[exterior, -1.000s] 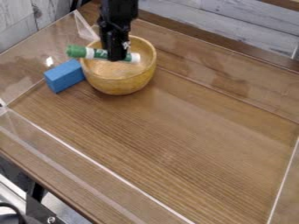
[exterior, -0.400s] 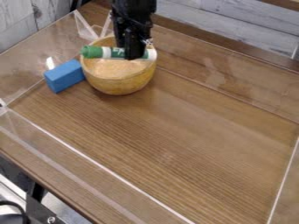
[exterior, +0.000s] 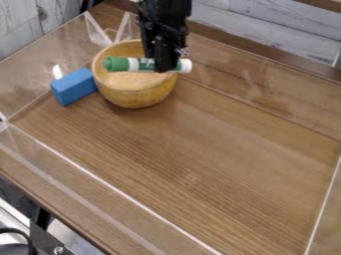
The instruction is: Remove the green marker from inside the brown bowl and put it on the table
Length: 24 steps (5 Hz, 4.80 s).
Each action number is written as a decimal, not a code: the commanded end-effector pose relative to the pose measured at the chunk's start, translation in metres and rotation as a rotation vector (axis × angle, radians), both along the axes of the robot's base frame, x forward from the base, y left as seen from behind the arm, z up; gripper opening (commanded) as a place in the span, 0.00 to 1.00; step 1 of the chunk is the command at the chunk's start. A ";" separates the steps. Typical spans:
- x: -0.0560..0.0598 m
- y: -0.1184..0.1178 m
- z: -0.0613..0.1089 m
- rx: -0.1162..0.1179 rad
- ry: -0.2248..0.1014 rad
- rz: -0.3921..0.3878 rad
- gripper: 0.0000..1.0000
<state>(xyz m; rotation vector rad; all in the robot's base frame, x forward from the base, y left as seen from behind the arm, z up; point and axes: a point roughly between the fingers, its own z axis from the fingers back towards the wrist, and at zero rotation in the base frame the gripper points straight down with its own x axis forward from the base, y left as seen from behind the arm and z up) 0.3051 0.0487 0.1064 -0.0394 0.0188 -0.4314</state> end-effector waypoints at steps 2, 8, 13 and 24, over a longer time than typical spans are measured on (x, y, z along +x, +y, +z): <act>-0.003 -0.023 0.031 -0.006 -0.122 0.008 0.00; -0.012 -0.020 0.031 -0.001 -0.179 0.157 0.00; -0.011 -0.012 0.026 0.005 -0.207 0.254 0.00; -0.006 -0.008 0.015 0.013 -0.243 0.325 0.00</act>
